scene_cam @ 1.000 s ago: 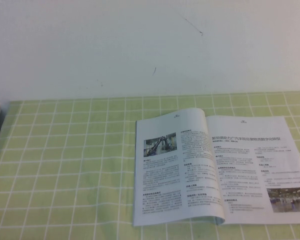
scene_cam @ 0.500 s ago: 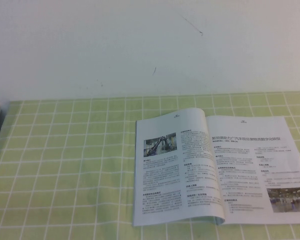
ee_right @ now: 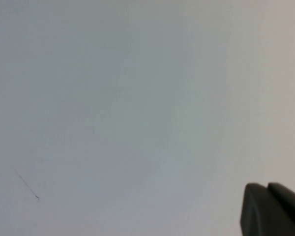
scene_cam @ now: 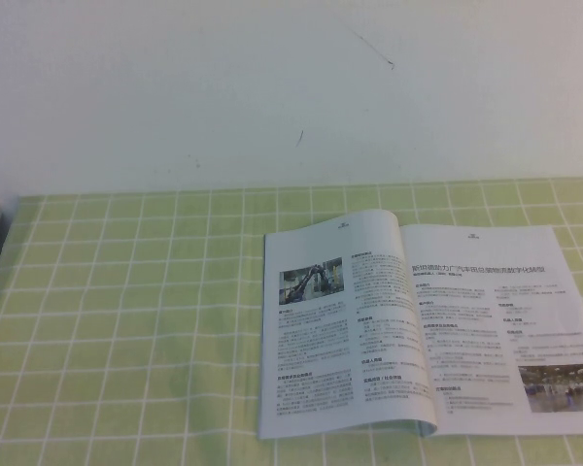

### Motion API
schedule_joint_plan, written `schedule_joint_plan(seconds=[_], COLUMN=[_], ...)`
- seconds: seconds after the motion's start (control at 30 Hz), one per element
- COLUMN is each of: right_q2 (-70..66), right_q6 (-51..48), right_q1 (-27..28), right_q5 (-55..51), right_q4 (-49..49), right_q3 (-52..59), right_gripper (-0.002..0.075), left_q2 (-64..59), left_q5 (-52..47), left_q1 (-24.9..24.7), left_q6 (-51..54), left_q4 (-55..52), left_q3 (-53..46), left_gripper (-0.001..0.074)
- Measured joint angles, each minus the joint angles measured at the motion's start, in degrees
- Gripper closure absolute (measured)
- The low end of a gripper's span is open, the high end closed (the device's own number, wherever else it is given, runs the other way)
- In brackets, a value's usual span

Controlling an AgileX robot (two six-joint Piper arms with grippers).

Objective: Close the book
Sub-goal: 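Close the open booklet and leave it lying on the table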

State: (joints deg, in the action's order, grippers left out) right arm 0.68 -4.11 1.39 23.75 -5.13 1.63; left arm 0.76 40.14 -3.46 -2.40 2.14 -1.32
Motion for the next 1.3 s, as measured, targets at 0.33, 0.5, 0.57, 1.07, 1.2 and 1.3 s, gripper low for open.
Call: schedule_joint_plan(seconds=[0.33, 0.5, 0.57, 1.07, 1.2, 1.3], right_q2=[-4.2, -16.4, -23.0, -68.4, -79.1, -86.1], right_q6=[0.7, 0.4, 0.1, -31.5, -33.6, -34.2], right_q1=[0.0, 0.0, 0.0, 0.0, 0.0, 0.0], right_q5=[-25.6, -39.9, -45.0, -56.3, -50.6, -48.0], right_q4=[0.7, 1.2, 1.7, 25.7, 26.9, 27.0], right_q3=[-16.5, -28.2, -32.4, -43.3, -43.6, -43.8], right_gripper=[0.0729, 0.0729, 0.0729, 0.0729, 0.0729, 0.0729], left_q2=[-4.4, -17.3, -24.7, -71.4, -83.2, -91.1], left_q5=[-39.8, -54.1, -60.6, -72.5, -71.7, -70.5], left_q1=[0.0, 0.0, 0.0, -0.7, -4.7, -10.1], left_q6=[-1.0, -0.4, 2.4, 40.0, 45.9, 46.2], left_q4=[5.7, 6.0, 6.6, 45.2, 49.1, 47.6], left_q3=[16.9, 26.4, 30.9, 48.7, 54.5, 59.2], left_gripper=[0.0739, 0.0739, 0.0739, 0.0739, 0.0739, 0.0739])
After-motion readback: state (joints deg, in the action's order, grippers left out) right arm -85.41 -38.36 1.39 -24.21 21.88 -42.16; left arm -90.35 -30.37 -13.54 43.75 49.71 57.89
